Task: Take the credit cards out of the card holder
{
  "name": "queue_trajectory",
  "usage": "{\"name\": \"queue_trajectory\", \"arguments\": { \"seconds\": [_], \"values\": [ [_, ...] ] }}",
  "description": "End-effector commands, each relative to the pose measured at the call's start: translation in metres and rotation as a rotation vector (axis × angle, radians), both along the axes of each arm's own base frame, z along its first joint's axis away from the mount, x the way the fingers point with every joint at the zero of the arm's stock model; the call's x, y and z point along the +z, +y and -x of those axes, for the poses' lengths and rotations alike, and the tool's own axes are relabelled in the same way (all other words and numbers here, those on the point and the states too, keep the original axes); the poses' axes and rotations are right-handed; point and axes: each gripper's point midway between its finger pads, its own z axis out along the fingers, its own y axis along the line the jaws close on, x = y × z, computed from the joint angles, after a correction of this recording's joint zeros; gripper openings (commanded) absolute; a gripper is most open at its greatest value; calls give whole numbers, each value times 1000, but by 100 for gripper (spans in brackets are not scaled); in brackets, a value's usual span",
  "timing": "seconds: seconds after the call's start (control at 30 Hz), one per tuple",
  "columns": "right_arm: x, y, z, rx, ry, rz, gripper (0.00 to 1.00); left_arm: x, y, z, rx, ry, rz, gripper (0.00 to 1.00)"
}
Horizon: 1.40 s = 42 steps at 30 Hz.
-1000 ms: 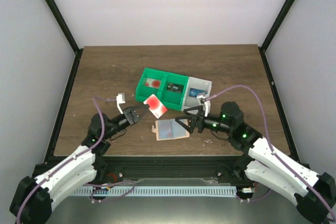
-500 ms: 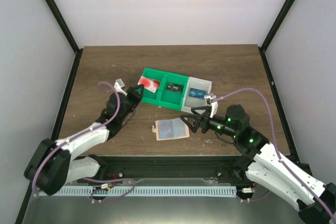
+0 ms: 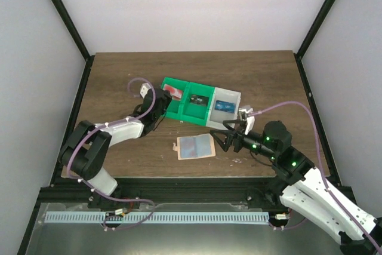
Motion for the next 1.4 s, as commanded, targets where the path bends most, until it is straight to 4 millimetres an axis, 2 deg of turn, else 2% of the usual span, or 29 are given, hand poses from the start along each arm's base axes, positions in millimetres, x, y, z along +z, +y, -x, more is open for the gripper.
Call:
{"name": "queue_trajectory", "arguments": {
  "seconds": [0.0, 0.07, 0.27, 0.37, 0.47, 0.6, 0.8, 1.03, 1.37],
  "values": [
    [17, -8, -1, -33, -45, 7, 100, -23, 12, -1, 61, 47, -14, 0],
    [18, -8, -1, -32, -49, 7, 100, -31, 12, -3, 65, 61, -23, 0],
    [17, -9, -1, -35, -45, 9, 100, -34, 3, -17, 57, 48, -21, 0],
    [15, -10, -1, -43, -44, 11, 100, -44, 0, -22, 54, 78, -36, 0],
    [16, -13, 0, -48, -49, 13, 100, -62, -1, -21, 52, 112, -46, 0],
    [15, -14, 1, -49, -51, 25, 100, -74, -5, -22, 39, 120, -39, 0],
    [19, -15, 1, -56, -59, 28, 100, -81, -9, -31, 36, 109, -17, 0],
    [25, -20, 0, -80, -69, 34, 100, -85, -9, -40, 40, 113, -83, 0],
    [27, -20, 0, -82, -65, 30, 100, -102, -8, -41, 32, 168, -110, 0]
  ]
}}
